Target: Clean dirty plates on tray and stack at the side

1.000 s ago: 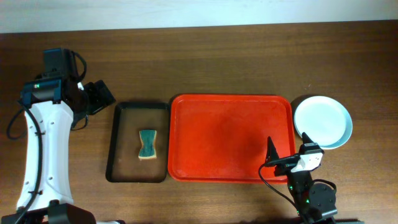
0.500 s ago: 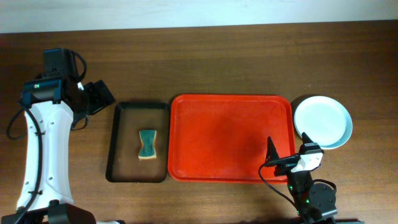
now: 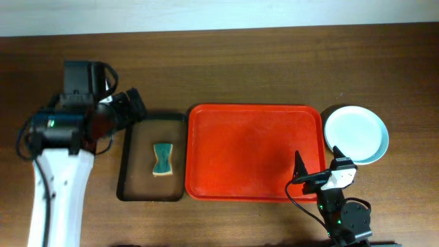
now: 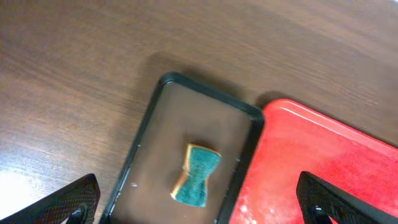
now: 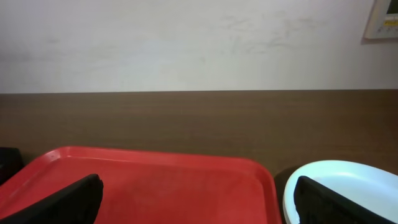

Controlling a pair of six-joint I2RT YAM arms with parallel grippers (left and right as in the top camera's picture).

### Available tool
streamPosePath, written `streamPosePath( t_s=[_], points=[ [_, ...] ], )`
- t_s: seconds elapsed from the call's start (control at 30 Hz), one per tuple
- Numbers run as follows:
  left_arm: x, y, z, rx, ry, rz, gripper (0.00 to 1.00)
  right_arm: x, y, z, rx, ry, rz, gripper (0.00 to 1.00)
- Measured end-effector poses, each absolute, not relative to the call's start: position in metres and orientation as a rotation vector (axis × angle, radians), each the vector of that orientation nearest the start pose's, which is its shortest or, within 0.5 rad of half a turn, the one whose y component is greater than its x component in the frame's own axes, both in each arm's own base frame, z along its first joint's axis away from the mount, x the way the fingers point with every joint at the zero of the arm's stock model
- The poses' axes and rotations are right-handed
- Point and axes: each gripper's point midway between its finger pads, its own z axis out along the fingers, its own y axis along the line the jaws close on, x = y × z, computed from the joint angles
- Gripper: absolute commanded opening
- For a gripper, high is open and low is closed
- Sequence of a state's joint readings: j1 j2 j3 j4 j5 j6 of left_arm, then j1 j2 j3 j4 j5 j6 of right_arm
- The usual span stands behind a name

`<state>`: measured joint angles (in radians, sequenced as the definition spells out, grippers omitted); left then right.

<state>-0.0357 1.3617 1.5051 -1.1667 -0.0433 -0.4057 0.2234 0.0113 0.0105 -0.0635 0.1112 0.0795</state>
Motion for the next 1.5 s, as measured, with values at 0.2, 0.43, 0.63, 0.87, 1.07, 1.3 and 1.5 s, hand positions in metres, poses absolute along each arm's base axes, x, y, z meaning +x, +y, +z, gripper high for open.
streamPosePath(
  t_s=[0.2,0.43,0.63,0.87,1.07,1.3,1.5],
  points=[
    [0.272,-0.003,0.272,-0.494,2.576,-0.096,0.99,0.243,0.036,0.161,-0.033,1.636,0.141,0.98],
    [0.262,-0.002,0.228,-0.455,2.304,-0.168,0.99,0.243,0.036,0.160,-0.035,1.637,0.144,0.98],
    [0.228,-0.001,0.380,-0.322,1.522,-0.320,0.99,0.243,0.036,0.160,-0.035,1.637,0.144,0.99],
    [0.171,0.001,0.408,-0.259,1.164,-0.368,0.99,0.243,0.036,0.160,-0.036,1.637,0.143,0.98],
    [0.194,0.000,0.350,-0.254,1.159,-0.371,0.99,0.243,0.036,0.160,-0.035,1.637,0.144,0.98],
    [0.230,-0.003,0.271,-0.256,1.210,-0.370,0.99,0.243,0.036,0.160,-0.035,1.637,0.144,0.98],
    [0.246,-0.004,0.170,-0.285,1.583,-0.285,0.99,0.243,0.036,0.160,-0.036,1.637,0.143,0.98]
  ],
)
